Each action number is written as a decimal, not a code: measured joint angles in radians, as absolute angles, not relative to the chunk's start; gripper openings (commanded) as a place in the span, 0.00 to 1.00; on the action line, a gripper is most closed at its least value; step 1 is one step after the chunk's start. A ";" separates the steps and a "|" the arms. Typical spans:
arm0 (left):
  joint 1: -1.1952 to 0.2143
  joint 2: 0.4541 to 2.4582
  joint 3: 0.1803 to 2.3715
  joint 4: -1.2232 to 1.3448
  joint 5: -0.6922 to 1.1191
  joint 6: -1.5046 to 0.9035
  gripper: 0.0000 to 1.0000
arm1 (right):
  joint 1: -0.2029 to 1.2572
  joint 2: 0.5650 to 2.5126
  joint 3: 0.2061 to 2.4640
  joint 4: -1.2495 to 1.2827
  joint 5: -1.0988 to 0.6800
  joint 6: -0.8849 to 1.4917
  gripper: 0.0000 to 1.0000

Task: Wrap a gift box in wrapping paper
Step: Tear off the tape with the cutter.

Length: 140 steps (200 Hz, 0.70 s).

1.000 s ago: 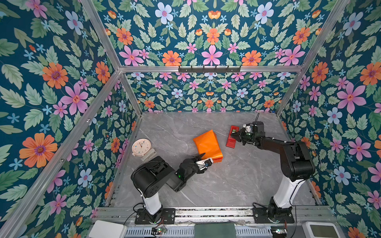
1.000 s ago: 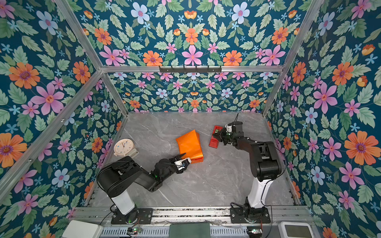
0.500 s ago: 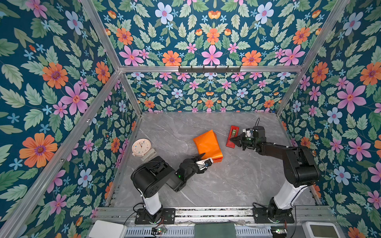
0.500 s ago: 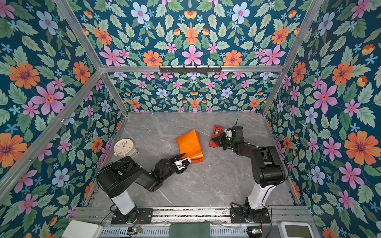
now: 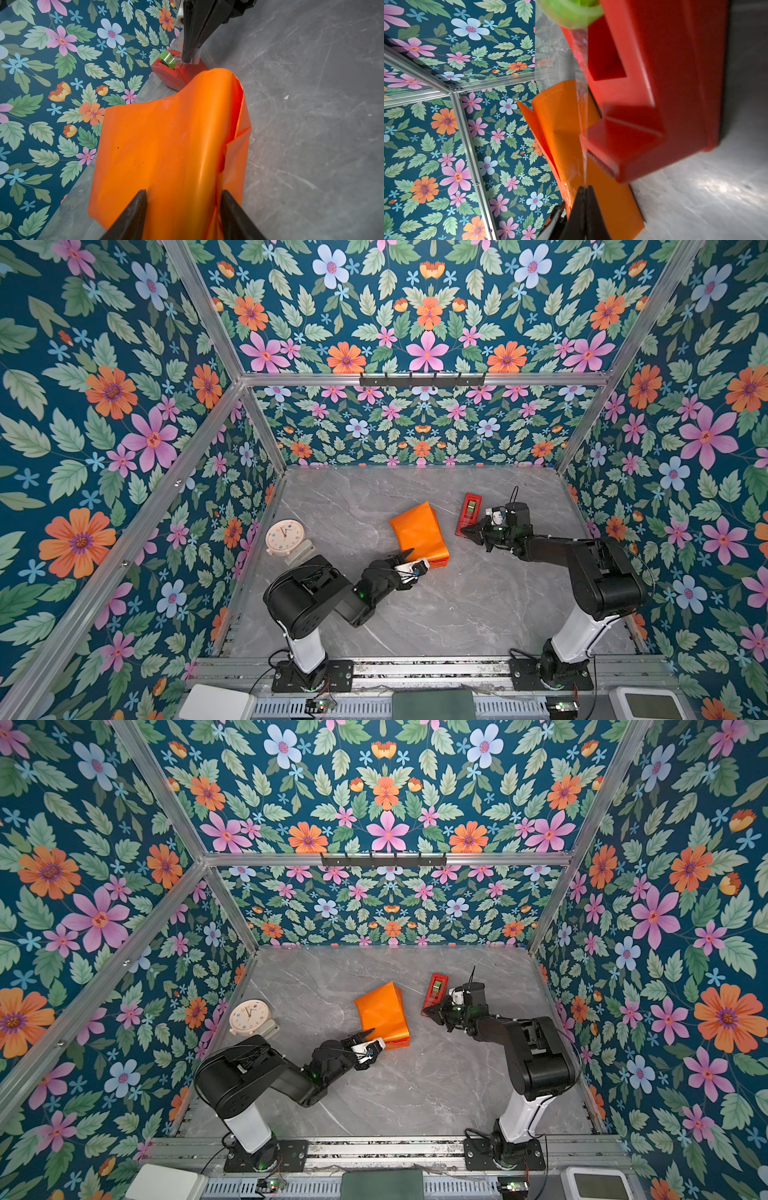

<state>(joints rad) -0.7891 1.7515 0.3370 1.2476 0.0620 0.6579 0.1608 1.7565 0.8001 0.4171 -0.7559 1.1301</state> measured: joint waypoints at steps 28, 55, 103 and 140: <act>-0.789 1.752 0.337 1.248 0.062 0.658 0.58 | 0.161 1.759 0.780 0.432 -0.737 1.129 0.00; -0.789 1.752 0.337 1.248 0.062 0.658 0.58 | 0.161 1.776 0.773 0.446 -0.723 1.121 0.00; -0.789 1.752 0.337 1.248 0.062 0.658 0.58 | 0.160 1.829 0.769 0.498 -0.694 1.087 0.00; -0.789 1.752 0.337 1.248 0.062 0.658 0.58 | 0.155 1.861 0.773 0.525 -0.687 1.038 0.00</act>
<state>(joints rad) -0.7891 1.7515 0.3374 1.2476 0.0624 0.6579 0.1551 1.8614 0.7731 0.5255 -0.6872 1.0378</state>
